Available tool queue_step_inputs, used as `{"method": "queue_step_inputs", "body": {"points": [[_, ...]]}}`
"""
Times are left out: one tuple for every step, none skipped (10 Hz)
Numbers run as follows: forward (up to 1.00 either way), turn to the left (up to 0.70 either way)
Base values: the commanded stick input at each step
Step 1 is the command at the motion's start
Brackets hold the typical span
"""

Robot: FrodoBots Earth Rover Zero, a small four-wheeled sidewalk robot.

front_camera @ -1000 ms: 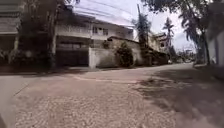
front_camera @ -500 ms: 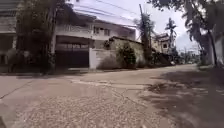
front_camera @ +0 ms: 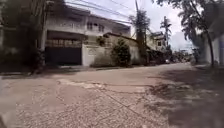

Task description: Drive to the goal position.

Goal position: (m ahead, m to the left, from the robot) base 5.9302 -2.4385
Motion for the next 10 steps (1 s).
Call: {"method": "queue_step_inputs", "body": {"points": [[1.00, -0.33], [1.00, -0.16], [1.00, 0.00], [1.00, 0.00], [1.00, 0.00], [1.00, 0.00], [1.00, 0.00], [1.00, 0.00], [1.00, 0.00], [1.00, 0.00]]}}
